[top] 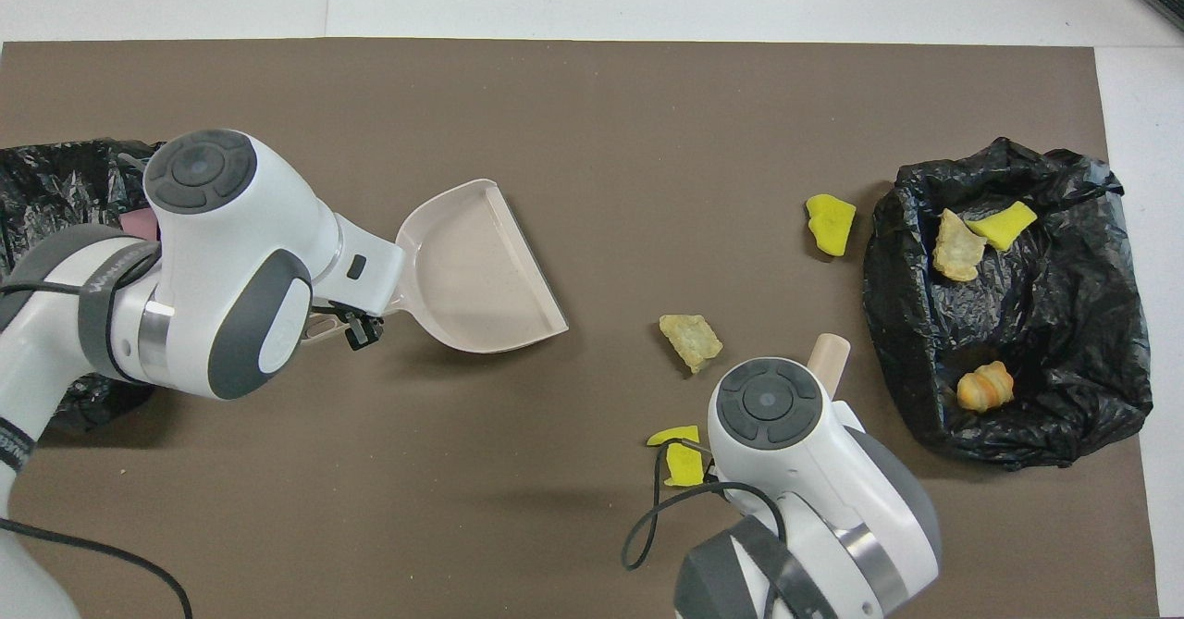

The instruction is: Sweep and dump trash in bin

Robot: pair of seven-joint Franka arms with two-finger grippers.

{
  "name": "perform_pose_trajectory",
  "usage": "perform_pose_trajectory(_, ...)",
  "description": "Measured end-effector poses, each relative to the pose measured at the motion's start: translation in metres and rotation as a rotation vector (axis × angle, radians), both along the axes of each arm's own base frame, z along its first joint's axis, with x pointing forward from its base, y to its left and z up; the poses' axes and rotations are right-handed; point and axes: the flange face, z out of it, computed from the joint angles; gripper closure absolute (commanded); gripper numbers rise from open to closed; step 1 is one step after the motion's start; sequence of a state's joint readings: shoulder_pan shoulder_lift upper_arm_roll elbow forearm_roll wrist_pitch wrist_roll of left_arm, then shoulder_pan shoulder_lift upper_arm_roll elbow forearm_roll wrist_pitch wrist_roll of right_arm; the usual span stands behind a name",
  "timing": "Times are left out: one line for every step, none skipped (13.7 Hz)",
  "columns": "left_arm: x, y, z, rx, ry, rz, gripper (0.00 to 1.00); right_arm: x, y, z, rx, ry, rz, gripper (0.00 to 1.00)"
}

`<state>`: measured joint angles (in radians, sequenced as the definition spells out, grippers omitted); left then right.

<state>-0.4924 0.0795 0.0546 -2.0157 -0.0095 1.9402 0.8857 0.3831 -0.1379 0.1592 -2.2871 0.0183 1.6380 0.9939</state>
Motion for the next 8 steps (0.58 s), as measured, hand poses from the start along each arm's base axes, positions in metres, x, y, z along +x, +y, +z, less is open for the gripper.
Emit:
perform_pose_trajectory(-0.015, -0.011, -0.001, 0.007, 0.000, -0.038, 1.00, -0.004, -0.001, -0.006, -0.004, 0.006, 0.003, 1.00)
perform_pose_trajectory(-0.028, -0.021, -0.003, 0.014, 0.001, -0.073, 1.00, -0.005, 0.000, -0.011, 0.002, -0.003, 0.006, 1.00)
perform_pose_trajectory(-0.041, -0.032, -0.005, 0.022, 0.004, -0.107, 1.00, -0.005, 0.001, -0.014, 0.012, -0.016, 0.008, 1.00)
perform_pose_trajectory(-0.052, -0.041, -0.009, 0.031, 0.003, -0.139, 1.00, -0.004, 0.003, -0.017, 0.026, -0.025, 0.006, 1.00)
perform_pose_trajectory(-0.059, -0.048, -0.012, 0.033, -0.008, -0.164, 1.00, -0.003, 0.007, -0.021, 0.044, -0.036, 0.005, 1.00)
perform_pose_trajectory(-0.066, -0.053, -0.014, 0.031, -0.021, -0.183, 1.00, -0.001, 0.014, -0.026, 0.064, -0.052, 0.009, 1.00)
perform_pose_trajectory(-0.072, -0.059, -0.015, 0.027, -0.030, -0.200, 1.00, 0.001, 0.020, -0.032, 0.082, -0.065, 0.010, 1.00)
perform_pose_trajectory(-0.078, -0.065, -0.017, 0.020, -0.042, -0.219, 1.00, 0.006, 0.025, -0.039, 0.094, -0.075, 0.013, 1.00)
